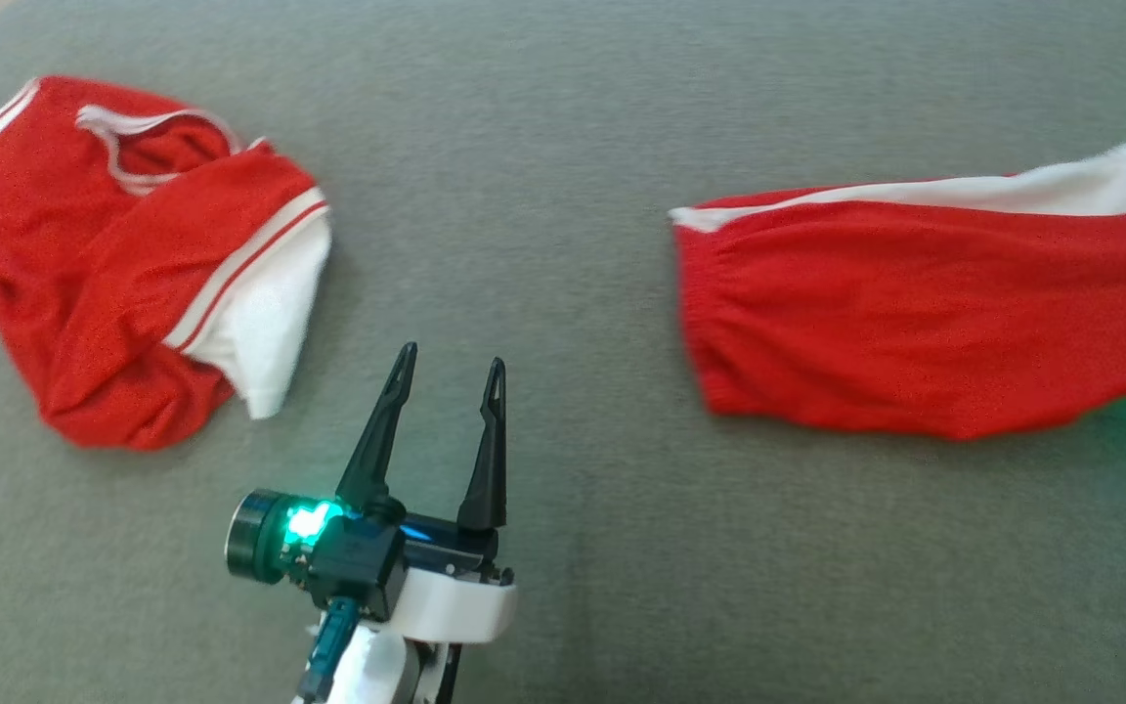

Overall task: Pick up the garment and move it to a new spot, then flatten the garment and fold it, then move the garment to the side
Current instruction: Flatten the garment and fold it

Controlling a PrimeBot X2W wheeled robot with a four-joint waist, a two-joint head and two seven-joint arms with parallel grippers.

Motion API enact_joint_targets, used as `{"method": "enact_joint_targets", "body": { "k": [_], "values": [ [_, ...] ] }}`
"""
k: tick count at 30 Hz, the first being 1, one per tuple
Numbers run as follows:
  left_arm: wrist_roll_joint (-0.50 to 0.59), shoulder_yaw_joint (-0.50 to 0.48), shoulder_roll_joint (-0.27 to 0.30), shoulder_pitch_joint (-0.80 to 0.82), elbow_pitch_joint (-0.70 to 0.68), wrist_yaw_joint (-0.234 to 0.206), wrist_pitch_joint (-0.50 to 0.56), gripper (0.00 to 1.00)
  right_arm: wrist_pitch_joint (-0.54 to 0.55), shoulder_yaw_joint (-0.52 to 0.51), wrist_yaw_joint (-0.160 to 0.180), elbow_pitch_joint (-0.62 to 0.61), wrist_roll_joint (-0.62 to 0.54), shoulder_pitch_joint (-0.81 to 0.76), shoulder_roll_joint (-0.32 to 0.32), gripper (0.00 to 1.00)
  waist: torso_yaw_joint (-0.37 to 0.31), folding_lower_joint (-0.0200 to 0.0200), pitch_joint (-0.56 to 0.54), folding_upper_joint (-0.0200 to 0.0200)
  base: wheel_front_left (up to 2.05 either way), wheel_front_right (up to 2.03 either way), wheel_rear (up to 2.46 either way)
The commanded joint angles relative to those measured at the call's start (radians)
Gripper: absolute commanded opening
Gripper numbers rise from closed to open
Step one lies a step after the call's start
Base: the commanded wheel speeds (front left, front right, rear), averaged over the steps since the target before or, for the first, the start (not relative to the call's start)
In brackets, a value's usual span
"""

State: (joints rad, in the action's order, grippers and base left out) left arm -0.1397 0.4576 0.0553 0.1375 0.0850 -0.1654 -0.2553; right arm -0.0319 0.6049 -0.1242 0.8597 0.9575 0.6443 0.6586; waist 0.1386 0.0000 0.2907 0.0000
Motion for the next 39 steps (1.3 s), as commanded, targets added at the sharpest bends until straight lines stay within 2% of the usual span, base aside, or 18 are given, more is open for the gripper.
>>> {"method": "enact_joint_targets", "body": {
  "k": [1,4,9,16,24,30,36,37,38,39],
  "values": [
    [0.007,-0.034,-0.003,0.009,-0.027,0.002,-0.006,1.00,-0.019,0.001,-0.007,-0.002,-0.008,-0.026,0.060,0.00,-0.035,0.0000,-0.010,0.0000,0.00,0.00,0.00],
    [0.011,-0.040,-0.003,0.010,-0.024,0.008,-0.006,1.00,-0.029,-0.005,-0.007,0.012,-0.015,-0.013,0.100,0.00,-0.070,0.0000,-0.013,0.0000,0.00,0.00,0.00],
    [0.014,-0.050,-0.004,0.013,-0.015,0.014,-0.006,1.00,-0.055,-0.012,-0.007,0.001,-0.030,0.024,0.131,0.00,-0.113,0.0000,-0.020,0.0000,0.00,0.00,0.00],
    [0.010,-0.054,-0.004,-0.003,0.010,0.023,-0.006,1.00,-0.087,0.006,-0.007,-0.077,-0.096,0.068,0.074,0.00,-0.151,0.0000,-0.065,0.0000,0.00,0.00,0.00],
    [0.000,-0.050,-0.005,-0.027,0.029,0.024,-0.006,1.00,-0.063,0.020,-0.007,-0.217,-0.184,0.061,-0.074,0.00,-0.156,0.0000,-0.123,0.0000,0.00,0.00,0.00],
    [-0.014,-0.036,-0.005,-0.037,0.033,0.018,-0.006,1.00,-0.012,0.017,-0.007,-0.302,-0.256,0.024,-0.204,0.00,-0.133,0.0000,-0.139,0.0000,0.00,0.00,0.00],
    [-0.037,-0.016,-0.005,-0.034,0.045,0.010,-0.006,1.00,0.023,0.020,-0.007,-0.331,-0.320,-0.044,-0.330,0.00,-0.095,0.0000,-0.146,0.0000,0.00,0.00,0.00],
    [-0.039,-0.013,-0.005,-0.033,0.046,0.008,-0.006,1.00,0.025,0.021,-0.007,-0.336,-0.326,-0.056,-0.347,0.10,-0.090,0.0000,-0.147,0.0000,0.00,0.00,0.00],
    [-0.042,-0.013,-0.005,-0.033,0.046,0.005,-0.006,1.00,0.024,0.019,-0.007,-0.342,-0.329,-0.067,-0.363,0.32,-0.086,0.0000,-0.148,0.0000,0.00,0.00,0.00],
    [-0.043,-0.012,-0.005,-0.032,0.047,0.002,-0.006,1.00,0.022,0.012,-0.007,-0.349,-0.331,-0.077,-0.376,0.82,-0.083,0.0000,-0.149,0.0000,0.00,0.00,0.00]
  ]
}}
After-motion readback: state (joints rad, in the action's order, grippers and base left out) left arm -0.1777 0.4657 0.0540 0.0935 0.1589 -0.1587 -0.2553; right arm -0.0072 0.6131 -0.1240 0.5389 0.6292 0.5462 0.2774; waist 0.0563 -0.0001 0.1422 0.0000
